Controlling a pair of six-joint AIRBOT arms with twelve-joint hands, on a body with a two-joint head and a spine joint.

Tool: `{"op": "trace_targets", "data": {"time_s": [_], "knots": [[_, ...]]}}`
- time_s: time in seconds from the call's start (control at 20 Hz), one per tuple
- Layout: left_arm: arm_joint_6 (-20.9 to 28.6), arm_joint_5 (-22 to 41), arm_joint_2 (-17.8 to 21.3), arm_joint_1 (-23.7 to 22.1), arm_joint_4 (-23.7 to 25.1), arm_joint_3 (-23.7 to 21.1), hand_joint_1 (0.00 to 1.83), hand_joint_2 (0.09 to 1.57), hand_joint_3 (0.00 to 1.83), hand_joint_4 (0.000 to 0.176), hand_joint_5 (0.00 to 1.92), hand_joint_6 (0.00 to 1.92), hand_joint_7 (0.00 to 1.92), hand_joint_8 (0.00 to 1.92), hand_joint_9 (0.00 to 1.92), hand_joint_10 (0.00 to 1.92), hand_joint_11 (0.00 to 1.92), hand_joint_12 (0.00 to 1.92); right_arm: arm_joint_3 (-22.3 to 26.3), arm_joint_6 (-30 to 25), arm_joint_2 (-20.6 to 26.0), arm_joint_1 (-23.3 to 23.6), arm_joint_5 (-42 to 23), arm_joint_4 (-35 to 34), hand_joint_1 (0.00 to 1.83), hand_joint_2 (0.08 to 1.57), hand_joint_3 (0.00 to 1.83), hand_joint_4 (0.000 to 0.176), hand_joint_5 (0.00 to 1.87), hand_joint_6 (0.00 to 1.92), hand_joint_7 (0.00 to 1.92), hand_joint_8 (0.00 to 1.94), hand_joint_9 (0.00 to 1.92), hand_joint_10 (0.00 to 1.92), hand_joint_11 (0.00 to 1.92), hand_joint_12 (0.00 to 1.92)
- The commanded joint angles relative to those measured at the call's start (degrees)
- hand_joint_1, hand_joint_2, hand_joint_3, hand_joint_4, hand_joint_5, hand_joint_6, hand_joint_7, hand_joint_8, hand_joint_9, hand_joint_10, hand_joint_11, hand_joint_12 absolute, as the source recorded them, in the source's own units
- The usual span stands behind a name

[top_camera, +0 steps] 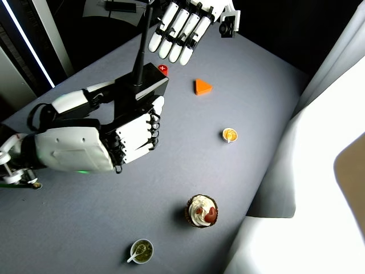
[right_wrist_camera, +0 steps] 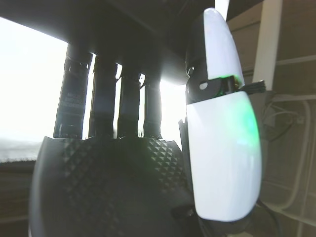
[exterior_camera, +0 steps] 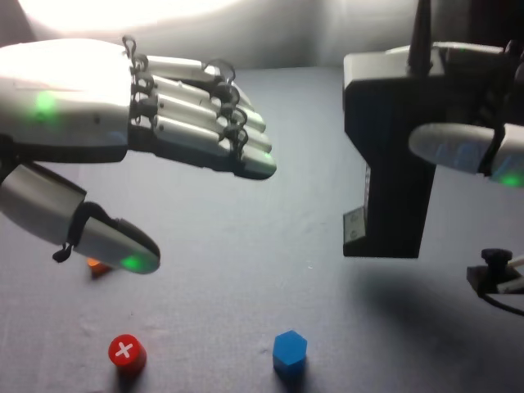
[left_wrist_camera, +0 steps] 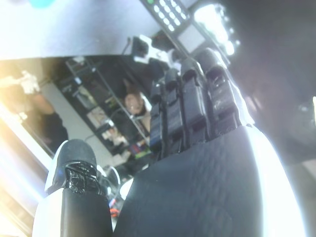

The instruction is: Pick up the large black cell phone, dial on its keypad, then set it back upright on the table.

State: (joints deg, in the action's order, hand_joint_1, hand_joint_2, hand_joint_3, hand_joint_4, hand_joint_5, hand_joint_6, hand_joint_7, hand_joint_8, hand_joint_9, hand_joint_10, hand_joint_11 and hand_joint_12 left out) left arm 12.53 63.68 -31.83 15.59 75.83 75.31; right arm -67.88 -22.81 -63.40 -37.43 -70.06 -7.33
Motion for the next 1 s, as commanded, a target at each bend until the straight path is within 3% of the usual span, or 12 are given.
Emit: {"op": "trace_targets", "data": {"time_s": [0.0, 0.15, 0.25, 0.3, 0.35, 0.45, 0.55, 0.65, 0.7, 0.8, 0.9, 0.95], "knots": [[0.08, 1.82, -0.29, -2.1, -4.88, 0.51, 0.2, 1.19, 0.0, 0.01, 0.28, 0.0, 0.24, 0.0, 0.22, 0.0, 0.0, 0.66, -0.17, -1.76, 0.93, 0.89, -9.13, 0.59, 1.48, 1.19, 0.0, 0.0, 0.86, 0.89, 0.77, 1.38, 0.72, 1.45, 0.67, 1.71], [1.54, 0.16, -1.04, -3.67, -3.46, 1.19, 0.23, 1.18, 0.0, 0.007, 0.3, 0.0, 0.29, 0.01, 0.23, 0.0, 0.0, 0.7, -0.18, -1.9, 1.38, 1.44, -10.34, 0.89, 1.35, 1.22, 0.0, 0.0, 0.85, 0.9, 0.73, 1.48, 0.66, 1.63, 0.73, 1.62], [2.48, -0.74, -1.28, -4.19, -2.95, 1.15, 0.25, 1.18, 0.0, 0.005, 0.3, 0.0, 0.29, 0.0, 0.22, 0.0, 0.0, 0.71, -0.34, -1.9, 1.45, 1.83, -10.93, 0.88, 1.35, 1.21, 0.0, 0.0, 0.9, 0.84, 0.75, 1.43, 0.69, 1.61, 0.79, 1.56], [2.97, -1.28, -1.32, -4.28, -2.32, 1.14, 0.24, 1.19, 0.0, 0.008, 0.29, 0.0, 0.31, 0.01, 0.23, 0.0, 0.0, 0.69, -0.45, -1.9, 1.45, 2.12, -11.1, 0.87, 1.46, 1.17, 0.0, 0.0, 0.96, 0.71, 0.79, 1.3, 0.73, 1.44, 0.79, 1.67], [3.08, -2.04, -1.31, -4.27, -1.64, 1.15, 0.22, 1.2, 0.0, 0.014, 0.28, 0.0, 0.32, 0.01, 0.25, 0.01, 0.0, 0.68, -0.59, -1.89, 1.45, 2.48, -11.19, 0.8, 1.47, 1.21, 0.0, 0.0, 0.81, 0.92, 0.69, 1.4, 0.64, 1.48, 0.68, 1.75], [3.86, -3.73, -1.57, -4.58, 0.58, 1.28, 0.29, 1.21, 0.0, 0.017, 0.27, 0.0, 0.34, 0.01, 0.3, 0.01, 0.0, 0.66, -0.87, -1.89, 1.45, 3.29, -11.19, 0.55, 1.47, 1.22, 0.0, 0.0, 0.77, 1.01, 0.68, 1.39, 0.63, 1.48, 0.64, 1.77], [4.48, -5.34, -2.07, -4.71, 2.73, 1.23, 0.42, 1.24, 0.0, 0.029, 0.25, 0.0, 0.35, 0.0, 0.37, 0.02, 0.0, 0.96, -1.17, -1.89, 1.45, 3.89, -11.19, 0.55, 1.47, 1.22, 0.0, 0.0, 0.75, 1.05, 0.68, 1.37, 0.65, 1.45, 0.67, 1.74], [4.69, -8.45, -2.32, -4.71, 3.4, 0.83, 0.72, 1.23, 0.0, 0.024, 0.3, 0.0, 0.57, 0.02, 0.63, 0.1, 0.09, 1.27, -1.49, -1.89, 1.45, 4.47, -11.18, 0.55, 1.48, 1.15, 0.0, 0.0, 0.94, 0.74, 0.84, 1.21, 0.78, 1.31, 0.81, 1.67], [4.69, -9.63, -2.39, -4.71, 3.28, 0.64, 0.79, 1.23, 0.0, 0.025, 0.31, 0.0, 0.67, 0.01, 0.72, 0.21, 0.14, 1.37, -1.57, -1.89, 1.45, 4.59, -11.18, 0.55, 1.48, 1.14, 0.0, 0.0, 0.96, 0.73, 0.86, 1.17, 0.78, 1.3, 0.82, 1.66], [4.87, -13.06, -2.45, -4.7, 3.25, -0.07, 1.05, 1.13, 0.0, 0.023, 0.32, 0.0, 0.89, 0.03, 0.73, 0.96, 0.37, 1.61, -1.61, -1.85, 1.45, 4.73, -11.18, 0.57, 1.48, 1.14, 0.0, 0.0, 0.93, 0.79, 0.89, 1.13, 0.79, 1.29, 0.79, 1.7], [4.76, -15.2, -2.46, -4.69, 3.11, -0.69, 1.19, 1.09, 0.0, 0.042, 0.26, 0.0, 0.96, 0.06, 0.68, 1.51, 0.46, 1.88, -1.69, -1.84, 1.45, 4.79, -11.18, 0.73, 1.48, 1.14, 0.0, 0.0, 0.94, 0.76, 0.87, 1.14, 0.81, 1.29, 0.79, 1.7], [4.76, -16.4, -2.46, -4.67, 3.0, -1.11, 1.3, 1.15, 0.01, 0.064, 0.17, 0.0, 0.86, 1.01, 0.71, 1.74, 0.55, 1.91, -1.72, -1.84, 1.45, 4.86, -11.17, 0.76, 1.48, 1.14, 0.0, 0.0, 0.93, 0.79, 0.87, 1.13, 0.83, 1.28, 0.8, 1.69]]}}
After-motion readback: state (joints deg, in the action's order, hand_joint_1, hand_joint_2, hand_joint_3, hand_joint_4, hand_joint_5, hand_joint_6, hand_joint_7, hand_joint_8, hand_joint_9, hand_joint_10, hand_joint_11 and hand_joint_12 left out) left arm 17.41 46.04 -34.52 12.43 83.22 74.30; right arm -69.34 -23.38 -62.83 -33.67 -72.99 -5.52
